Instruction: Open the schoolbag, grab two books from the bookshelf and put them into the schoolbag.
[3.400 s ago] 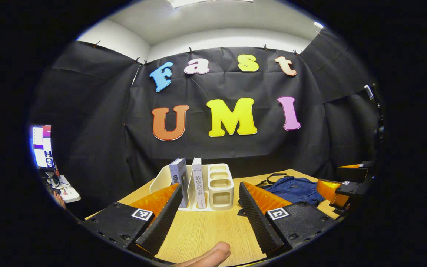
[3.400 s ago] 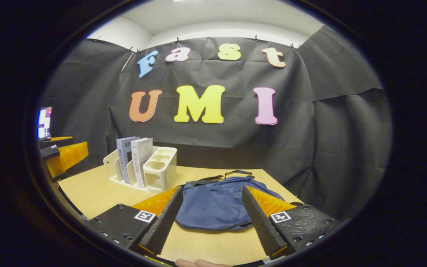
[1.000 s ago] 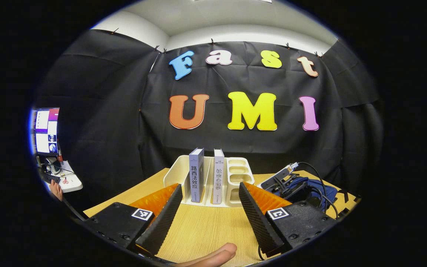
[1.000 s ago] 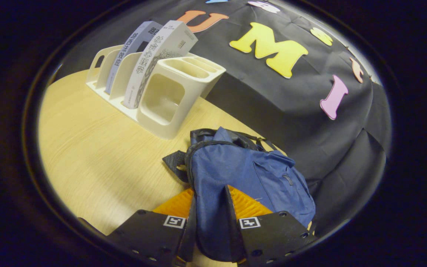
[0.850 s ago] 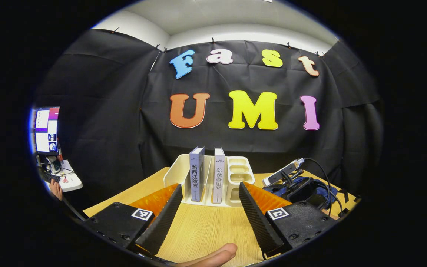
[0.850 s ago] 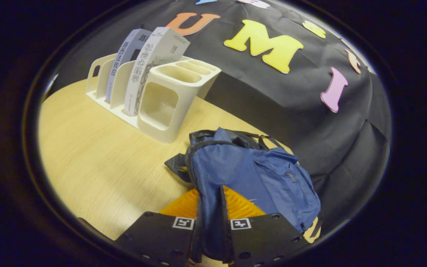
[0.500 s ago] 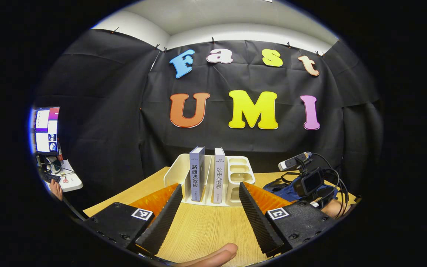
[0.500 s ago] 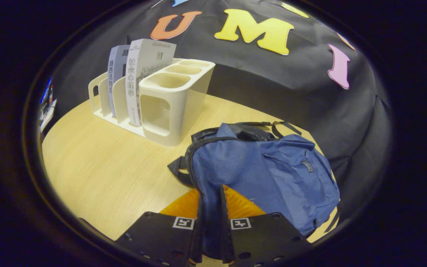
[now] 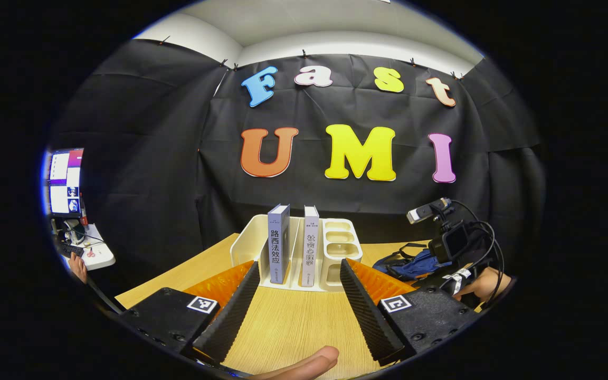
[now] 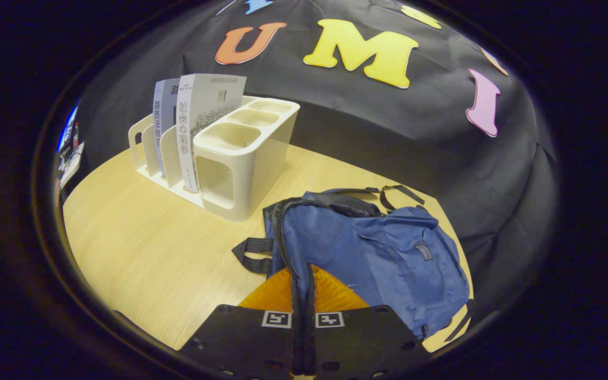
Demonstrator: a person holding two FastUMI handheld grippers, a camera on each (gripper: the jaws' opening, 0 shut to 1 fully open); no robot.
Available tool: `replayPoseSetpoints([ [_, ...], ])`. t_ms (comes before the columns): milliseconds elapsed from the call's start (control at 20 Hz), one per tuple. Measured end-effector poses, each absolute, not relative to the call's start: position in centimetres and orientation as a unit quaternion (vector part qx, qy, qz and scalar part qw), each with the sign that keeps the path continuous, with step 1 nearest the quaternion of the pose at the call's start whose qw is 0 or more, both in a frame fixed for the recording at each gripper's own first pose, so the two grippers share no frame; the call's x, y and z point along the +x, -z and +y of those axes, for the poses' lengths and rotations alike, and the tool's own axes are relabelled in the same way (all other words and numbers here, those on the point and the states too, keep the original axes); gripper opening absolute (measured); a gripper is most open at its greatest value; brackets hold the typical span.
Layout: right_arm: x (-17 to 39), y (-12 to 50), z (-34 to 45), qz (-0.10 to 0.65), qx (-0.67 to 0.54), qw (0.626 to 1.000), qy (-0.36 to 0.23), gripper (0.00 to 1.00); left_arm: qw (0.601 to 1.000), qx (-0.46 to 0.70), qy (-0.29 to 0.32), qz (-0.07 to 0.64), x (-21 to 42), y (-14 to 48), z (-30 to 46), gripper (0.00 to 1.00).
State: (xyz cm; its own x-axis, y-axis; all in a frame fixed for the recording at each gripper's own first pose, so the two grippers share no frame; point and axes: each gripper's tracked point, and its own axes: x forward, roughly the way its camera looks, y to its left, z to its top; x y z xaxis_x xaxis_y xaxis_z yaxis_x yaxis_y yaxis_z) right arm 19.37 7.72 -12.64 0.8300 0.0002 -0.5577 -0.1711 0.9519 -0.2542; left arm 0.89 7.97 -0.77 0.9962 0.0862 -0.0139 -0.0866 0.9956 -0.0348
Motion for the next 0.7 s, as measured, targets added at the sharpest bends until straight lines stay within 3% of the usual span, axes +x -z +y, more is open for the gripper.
replayPoseSetpoints([
  [700,20.4,2.2,-2.6,0.218,-0.118,0.967,-0.051,0.01,0.997,-0.013,-0.061,0.038,3.1,2.1,7.3,0.97],
])
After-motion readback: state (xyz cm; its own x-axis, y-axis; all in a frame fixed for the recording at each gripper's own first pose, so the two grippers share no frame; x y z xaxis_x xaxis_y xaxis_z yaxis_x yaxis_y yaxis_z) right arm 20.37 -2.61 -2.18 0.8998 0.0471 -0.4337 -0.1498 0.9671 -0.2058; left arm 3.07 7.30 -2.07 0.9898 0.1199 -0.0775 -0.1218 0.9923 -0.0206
